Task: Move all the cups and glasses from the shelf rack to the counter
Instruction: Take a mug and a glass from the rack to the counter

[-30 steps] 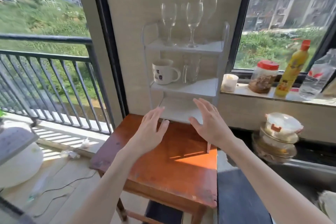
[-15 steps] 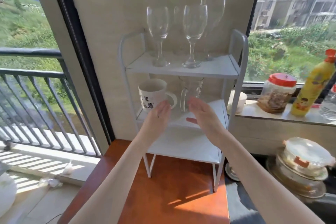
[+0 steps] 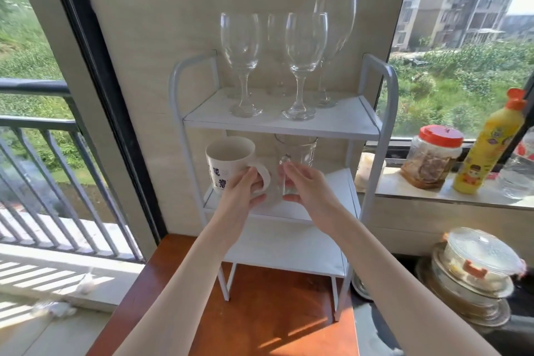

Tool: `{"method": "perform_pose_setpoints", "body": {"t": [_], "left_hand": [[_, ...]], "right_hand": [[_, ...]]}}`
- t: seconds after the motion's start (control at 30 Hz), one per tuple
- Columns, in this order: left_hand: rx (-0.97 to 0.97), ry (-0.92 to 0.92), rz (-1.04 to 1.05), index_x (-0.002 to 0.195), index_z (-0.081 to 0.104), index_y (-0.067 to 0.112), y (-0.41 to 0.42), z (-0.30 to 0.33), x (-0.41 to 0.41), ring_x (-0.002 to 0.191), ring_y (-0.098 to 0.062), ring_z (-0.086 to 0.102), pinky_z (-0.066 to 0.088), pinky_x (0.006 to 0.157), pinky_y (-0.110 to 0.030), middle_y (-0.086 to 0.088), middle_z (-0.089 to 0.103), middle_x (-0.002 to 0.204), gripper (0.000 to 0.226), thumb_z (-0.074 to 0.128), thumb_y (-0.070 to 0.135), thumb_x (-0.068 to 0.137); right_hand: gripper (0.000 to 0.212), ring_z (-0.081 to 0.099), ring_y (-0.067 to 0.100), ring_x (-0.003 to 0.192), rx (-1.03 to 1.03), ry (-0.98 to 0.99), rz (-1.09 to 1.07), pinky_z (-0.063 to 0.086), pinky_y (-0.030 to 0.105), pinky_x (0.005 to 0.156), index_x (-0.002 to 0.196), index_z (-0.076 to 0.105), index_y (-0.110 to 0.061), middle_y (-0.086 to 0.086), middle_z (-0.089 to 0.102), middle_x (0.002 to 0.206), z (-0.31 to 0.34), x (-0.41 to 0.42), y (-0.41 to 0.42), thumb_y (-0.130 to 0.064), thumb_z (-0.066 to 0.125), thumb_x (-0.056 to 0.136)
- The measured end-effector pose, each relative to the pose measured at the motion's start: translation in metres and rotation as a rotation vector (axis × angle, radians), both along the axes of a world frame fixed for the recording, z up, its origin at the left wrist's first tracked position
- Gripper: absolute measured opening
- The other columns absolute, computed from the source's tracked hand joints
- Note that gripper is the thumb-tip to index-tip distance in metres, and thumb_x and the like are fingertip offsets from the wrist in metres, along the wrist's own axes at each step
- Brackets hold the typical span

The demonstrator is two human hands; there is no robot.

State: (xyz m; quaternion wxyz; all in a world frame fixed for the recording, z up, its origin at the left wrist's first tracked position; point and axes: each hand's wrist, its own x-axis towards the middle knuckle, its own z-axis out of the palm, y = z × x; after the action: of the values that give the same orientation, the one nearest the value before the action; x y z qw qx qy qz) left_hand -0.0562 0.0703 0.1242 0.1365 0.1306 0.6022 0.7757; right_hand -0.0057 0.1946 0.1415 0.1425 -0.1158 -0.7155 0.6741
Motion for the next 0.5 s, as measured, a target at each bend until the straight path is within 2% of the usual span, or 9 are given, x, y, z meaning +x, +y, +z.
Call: {"method": "perform_pose_setpoints", "body": {"t": [0.1,0.17,0.3,0.5], "left_hand": [[0.022,-0.018,0.041,0.095,0.060,0.015,-0.009,-0.002,0.005,0.086,-0.015,0.063,0.050,0.076,-0.033,0.000,0.064,0.083,0.016,0.046,0.024,0.094],[0.033,-0.049,0.104,0.091,0.057,0.015,-0.017,-0.001,0.011,0.076,-0.015,0.057,0.049,0.070,-0.031,0.000,0.051,0.075,0.015,0.047,0.026,0.093],[-0.021,-0.028,0.141,0.074,0.052,0.017,-0.043,0.000,0.032,0.058,-0.011,0.041,0.039,0.056,-0.024,0.002,0.039,0.063,0.030,0.042,0.037,0.094],[-0.070,0.055,0.034,0.069,0.048,0.018,-0.084,-0.011,0.097,0.053,-0.009,0.035,0.033,0.056,-0.027,0.011,0.036,0.048,0.033,0.042,0.038,0.094]], "right_hand": [[0.026,0.057,0.016,0.083,-0.097,-0.025,-0.058,0.050,0.029,0.069,0.087,0.059,-0.011,0.004,0.058,0.085,0.001,0.007,-0.003,-0.034,0.047,0.093],[0.027,0.055,0.015,0.075,-0.143,-0.025,-0.081,0.049,0.029,0.068,0.078,0.052,-0.013,0.003,0.054,0.076,0.003,0.017,-0.008,-0.034,0.046,0.093],[0.031,0.043,0.013,0.061,-0.038,-0.049,-0.124,0.042,0.028,0.062,0.073,0.046,-0.015,-0.001,0.043,0.065,0.004,0.045,-0.024,-0.036,0.042,0.095],[0.030,0.032,0.012,0.054,-0.086,0.003,-0.225,0.029,0.026,0.053,0.071,0.043,-0.015,-0.005,0.036,0.057,-0.006,0.124,-0.062,-0.034,0.044,0.095]]}}
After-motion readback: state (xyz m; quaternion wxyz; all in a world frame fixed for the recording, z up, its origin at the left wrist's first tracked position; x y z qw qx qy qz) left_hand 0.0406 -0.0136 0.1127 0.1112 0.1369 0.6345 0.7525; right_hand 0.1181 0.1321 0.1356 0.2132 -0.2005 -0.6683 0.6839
